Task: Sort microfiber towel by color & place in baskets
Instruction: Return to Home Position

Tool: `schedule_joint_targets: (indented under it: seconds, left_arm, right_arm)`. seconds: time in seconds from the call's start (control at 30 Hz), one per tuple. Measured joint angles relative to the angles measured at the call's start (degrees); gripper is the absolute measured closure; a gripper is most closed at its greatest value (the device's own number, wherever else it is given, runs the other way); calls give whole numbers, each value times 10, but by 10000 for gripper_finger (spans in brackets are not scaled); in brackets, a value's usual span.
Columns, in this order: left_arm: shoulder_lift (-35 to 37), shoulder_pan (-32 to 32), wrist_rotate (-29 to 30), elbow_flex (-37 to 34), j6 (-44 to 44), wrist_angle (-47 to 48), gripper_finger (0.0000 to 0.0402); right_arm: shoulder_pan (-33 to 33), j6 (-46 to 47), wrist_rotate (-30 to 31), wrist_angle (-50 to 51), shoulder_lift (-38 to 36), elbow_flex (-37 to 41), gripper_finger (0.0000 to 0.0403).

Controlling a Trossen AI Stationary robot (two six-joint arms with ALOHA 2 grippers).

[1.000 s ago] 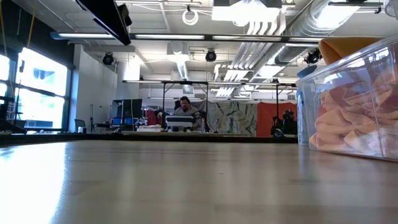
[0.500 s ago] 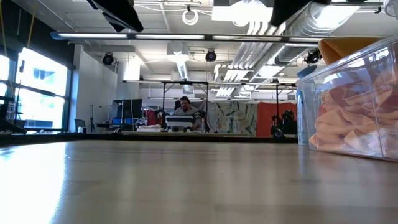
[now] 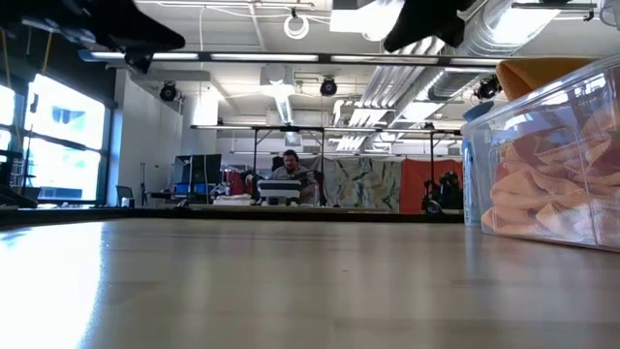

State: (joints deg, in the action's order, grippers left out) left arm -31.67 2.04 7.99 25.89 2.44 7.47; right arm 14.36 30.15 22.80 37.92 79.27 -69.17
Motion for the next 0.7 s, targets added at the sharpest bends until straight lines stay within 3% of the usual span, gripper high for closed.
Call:
schedule_joint_targets:
  seconds: [0.23, 0.5, 0.7]
  left_arm:
    - [161, -17, -24, -145, -8, -153, 401]
    - [317, -18, 2, -231, 20, -149, 401]
    - [310, -18, 2, -251, 22, -144, 401]
  right_arm:
    - [-55, -71, -59, -65, -68, 28, 402]
    - [-96, -146, -103, -63, -93, 28, 403]
    - [-108, -185, -133, -66, -117, 46, 403]
